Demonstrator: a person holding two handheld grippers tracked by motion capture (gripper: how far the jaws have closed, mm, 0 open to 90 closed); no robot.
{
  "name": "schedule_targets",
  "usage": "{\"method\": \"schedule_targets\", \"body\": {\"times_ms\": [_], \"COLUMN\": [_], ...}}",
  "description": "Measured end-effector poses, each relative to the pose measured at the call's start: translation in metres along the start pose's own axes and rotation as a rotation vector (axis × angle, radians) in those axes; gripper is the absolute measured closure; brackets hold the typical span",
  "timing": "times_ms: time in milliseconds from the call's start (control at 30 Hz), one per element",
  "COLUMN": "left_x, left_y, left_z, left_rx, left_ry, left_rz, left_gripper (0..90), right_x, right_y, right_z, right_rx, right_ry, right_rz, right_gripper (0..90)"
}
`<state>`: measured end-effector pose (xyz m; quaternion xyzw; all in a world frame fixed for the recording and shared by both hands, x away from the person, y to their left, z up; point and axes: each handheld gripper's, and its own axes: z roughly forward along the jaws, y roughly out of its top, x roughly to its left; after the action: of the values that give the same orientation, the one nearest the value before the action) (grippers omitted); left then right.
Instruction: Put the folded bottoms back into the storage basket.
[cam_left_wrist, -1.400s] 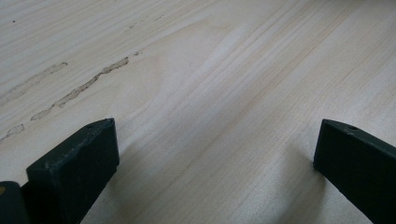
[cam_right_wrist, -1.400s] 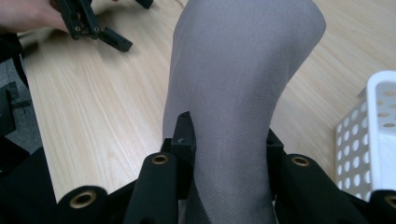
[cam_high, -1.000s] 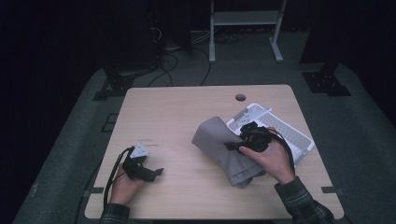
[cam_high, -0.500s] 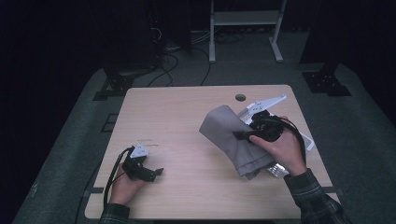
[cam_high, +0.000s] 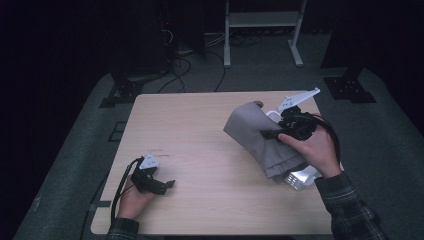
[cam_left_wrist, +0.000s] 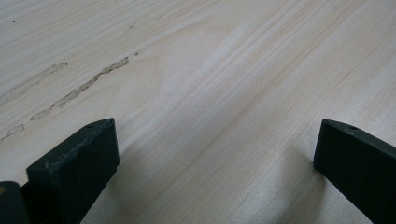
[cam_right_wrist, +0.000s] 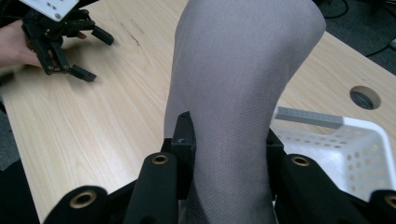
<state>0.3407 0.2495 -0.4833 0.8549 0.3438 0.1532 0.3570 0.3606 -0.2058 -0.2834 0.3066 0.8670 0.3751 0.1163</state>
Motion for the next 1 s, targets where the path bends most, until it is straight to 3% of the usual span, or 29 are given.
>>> {"method": "schedule_targets", "body": {"times_ms": [533, 1000], "left_x": [0.000, 0.000], "left_y": [0.000, 0.000], "left_z": [0.000, 0.000], "left_rx": [0.000, 0.000], "left_ry": [0.001, 0.000], "left_rz": [-0.001, -0.003], "left_gripper": [0.0, 0.0], "right_x": [-0.037, -0.058], "right_y": [-0.004, -0.018], "right_z": [-0.022, -0.016], "right_rx": [0.014, 0.056], "right_ry": [-0.046, -0.033], "right_rz": [0.009, 0.034], "right_gripper": [67.7, 67.6]}}
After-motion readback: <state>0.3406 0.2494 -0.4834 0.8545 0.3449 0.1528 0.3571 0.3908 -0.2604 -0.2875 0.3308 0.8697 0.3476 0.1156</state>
